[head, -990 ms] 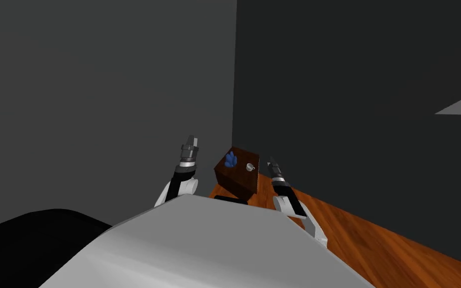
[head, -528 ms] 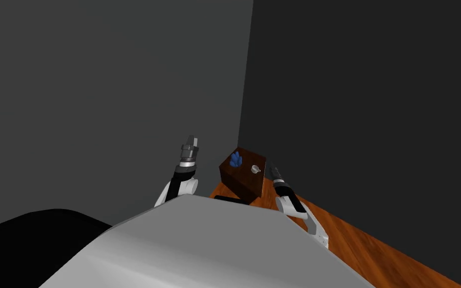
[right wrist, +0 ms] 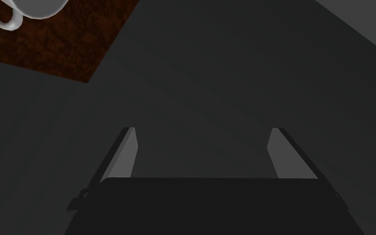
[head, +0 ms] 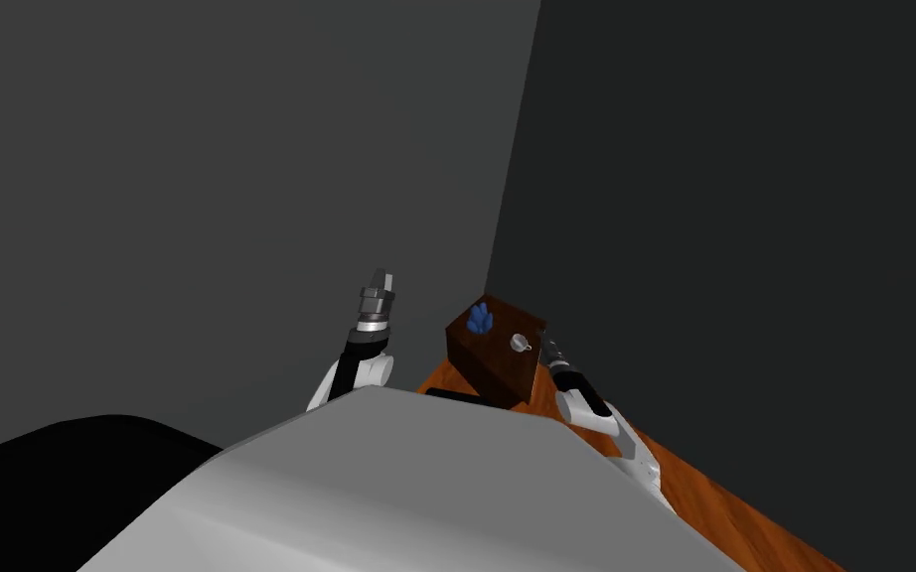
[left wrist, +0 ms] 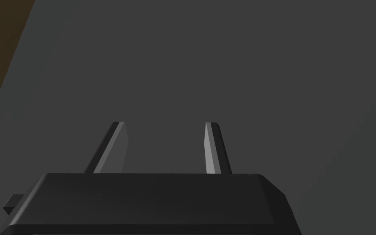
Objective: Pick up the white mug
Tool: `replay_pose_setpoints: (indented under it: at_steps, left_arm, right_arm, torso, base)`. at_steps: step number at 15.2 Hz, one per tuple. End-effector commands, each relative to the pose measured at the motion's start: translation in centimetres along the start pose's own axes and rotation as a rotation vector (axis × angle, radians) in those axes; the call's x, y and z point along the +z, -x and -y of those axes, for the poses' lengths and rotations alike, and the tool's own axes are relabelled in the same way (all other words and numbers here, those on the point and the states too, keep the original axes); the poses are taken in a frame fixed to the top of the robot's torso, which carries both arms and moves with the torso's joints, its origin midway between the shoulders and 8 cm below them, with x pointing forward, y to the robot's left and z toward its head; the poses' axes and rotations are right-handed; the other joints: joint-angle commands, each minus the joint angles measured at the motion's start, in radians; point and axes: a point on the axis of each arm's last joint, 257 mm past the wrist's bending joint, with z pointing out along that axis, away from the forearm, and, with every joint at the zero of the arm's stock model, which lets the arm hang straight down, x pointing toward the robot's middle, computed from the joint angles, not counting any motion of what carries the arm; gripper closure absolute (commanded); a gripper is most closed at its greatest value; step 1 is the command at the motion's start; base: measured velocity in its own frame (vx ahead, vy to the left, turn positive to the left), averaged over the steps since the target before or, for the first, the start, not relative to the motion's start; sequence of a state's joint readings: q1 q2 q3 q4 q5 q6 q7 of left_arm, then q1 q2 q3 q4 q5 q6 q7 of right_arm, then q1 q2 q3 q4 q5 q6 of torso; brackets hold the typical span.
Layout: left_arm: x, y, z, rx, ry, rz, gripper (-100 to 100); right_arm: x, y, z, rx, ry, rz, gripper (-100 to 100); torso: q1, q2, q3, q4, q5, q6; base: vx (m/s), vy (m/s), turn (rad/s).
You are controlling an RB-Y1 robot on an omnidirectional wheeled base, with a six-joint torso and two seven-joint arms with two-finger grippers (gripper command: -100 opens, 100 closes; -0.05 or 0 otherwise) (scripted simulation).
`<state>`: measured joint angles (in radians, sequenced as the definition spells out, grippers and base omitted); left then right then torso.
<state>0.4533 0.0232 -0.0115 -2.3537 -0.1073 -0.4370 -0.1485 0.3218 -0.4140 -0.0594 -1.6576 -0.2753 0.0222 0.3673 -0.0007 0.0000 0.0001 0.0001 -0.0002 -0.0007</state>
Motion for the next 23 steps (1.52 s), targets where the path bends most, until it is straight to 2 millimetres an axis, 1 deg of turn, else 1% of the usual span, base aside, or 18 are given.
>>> replay_pose_setpoints:
  at_steps: [1,2,5,6,7,8,10,11,13,14,15,17,18,19,20,21,22,23]
  left_arm:
    - [0.0,0.0,0.0,0.0,0.0,0.0,0]
    - [0.0,0.0,0.0,0.0,0.0,0.0,0]
    - [0.0,0.0,0.0,0.0,0.0,0.0,0]
    - [0.0,0.0,0.0,0.0,0.0,0.0,0]
    - [0.0,0.0,0.0,0.0,0.0,0.0,0]
    - [0.0,0.0,0.0,0.0,0.0,0.0,0]
    - [0.0,0.0,0.0,0.0,0.0,0.0,0]
    - [0.0,0.0,0.0,0.0,0.0,0.0,0]
    - [0.0,0.0,0.0,0.0,0.0,0.0,0]
    - [0.0,0.0,0.0,0.0,0.0,0.0,0]
    - [0.0,0.0,0.0,0.0,0.0,0.0,0]
    - [0.0,0.0,0.0,0.0,0.0,0.0,0]
    - [0.0,0.0,0.0,0.0,0.0,0.0,0]
    - [0.0,0.0,0.0,0.0,0.0,0.0,0]
    - [0.0,0.0,0.0,0.0,0.0,0.0,0]
    - [0.0,0.0,0.0,0.0,0.0,0.0,0]
    - [0.0,0.0,0.0,0.0,0.0,0.0,0]
    - [0.0,0.0,0.0,0.0,0.0,0.0,0]
  right_arm:
    - [0.1,0.1,1.7,-0.011,-0.04,-0.005,-100]
    - [0.4,0.7,3.6,-0.036,-0.094,-0.013,-100]
    - [0.3,0.6,4.8,-0.036,-0.117,-0.015,-100]
    - [0.5,1.3,6.4,-0.06,-0.166,-0.023,-100]
    - [0.3,1.2,7.5,-0.059,-0.189,-0.025,-100]
    - [0.2,1.2,7.8,-0.059,-0.194,-0.025,-100]
    - [0.0,1.9,10.8,-0.079,-0.272,-0.035,-100]
    - [0.1,2.7,11.8,-0.099,-0.308,-0.04,-100]
    - [-0.5,2.6,13.7,-0.096,-0.349,-0.047,-100]
    - [-0.5,2.6,13.7,-0.096,-0.349,-0.047,-100]
    - [-0.6,3.3,15.1,-0.113,-0.397,-0.056,-100]
    - [-1.1,3.3,16.5,-0.11,-0.425,-0.058,-100]
    - [-1.3,4.0,17.7,-0.124,-0.469,-0.069,-100]
    - [-1.8,4.0,18.8,-0.122,-0.492,-0.07,-100]
    - [-2.0,4.0,19.2,-0.121,-0.5,-0.071,-100]
    - [-2.3,4.7,20.4,-0.132,-0.546,-0.082,-100]
    - [-2.8,4.7,21.4,-0.129,-0.568,-0.084,-100]
    - [-3.0,4.7,21.7,-0.129,-0.574,-0.085,-100]
  torso:
    - [0.0,0.0,0.0,0.0,0.0,0.0]
    - [0.0,0.0,0.0,0.0,0.0,0.0]
    - [0.0,0.0,0.0,0.0,0.0,0.001]
    - [0.0,0.0,0.0,0.0,0.0,0.001]
    - [0.0,-0.001,0.0,0.0,0.0,0.0]
    - [0.0,-0.001,0.0,0.0,0.0,0.0]
    - [-0.001,-0.001,-0.001,0.0,0.0,0.0]
    - [-0.001,-0.001,-0.001,0.0,0.0,0.0]
    - [-0.001,-0.001,-0.001,0.0,0.0,0.0]
    - [-0.001,-0.001,0.0,0.0,0.0,0.001]
    - [-0.001,0.0,0.0,0.0,0.0,0.001]
    - [0.0,-0.002,-0.001,0.0,0.0,0.0]
    - [-0.001,-0.001,-0.001,0.0,0.0,0.001]
    - [-0.001,-0.001,-0.001,0.0,0.0,0.0]
    - [-0.001,-0.002,-0.001,0.0,0.0,0.0]
    - [-0.001,-0.002,-0.001,-0.001,0.0,0.001]
    - [-0.001,-0.001,-0.001,0.0,0.0,0.0]
    - [-0.002,-0.002,-0.001,0.0,0.0,0.0]
  base:
    - [-0.003,0.004,0.147]
    - [0.001,0.015,0.348]
    - [-0.004,-0.002,0.128]
    - [0.001,0.005,0.245]
    - [0.003,0.004,0.35]
    - [-0.001,-0.004,0.164]
    - [0.005,-0.002,0.325]
    - [0.009,-0.007,0.394]
    - [-0.001,-0.013,0.204]
    - [0.0,0.0,0.0]
    - [0.018,0.006,0.285]
    - [0.015,-0.01,0.243]
    - [0.001,-0.006,0.285]
    - [0.027,-0.015,0.355]
    - [0.023,-0.016,0.133]
    - [-0.011,-0.006,0.255]
    - [0.021,-0.023,0.31]
    - [0.024,-0.024,0.12]
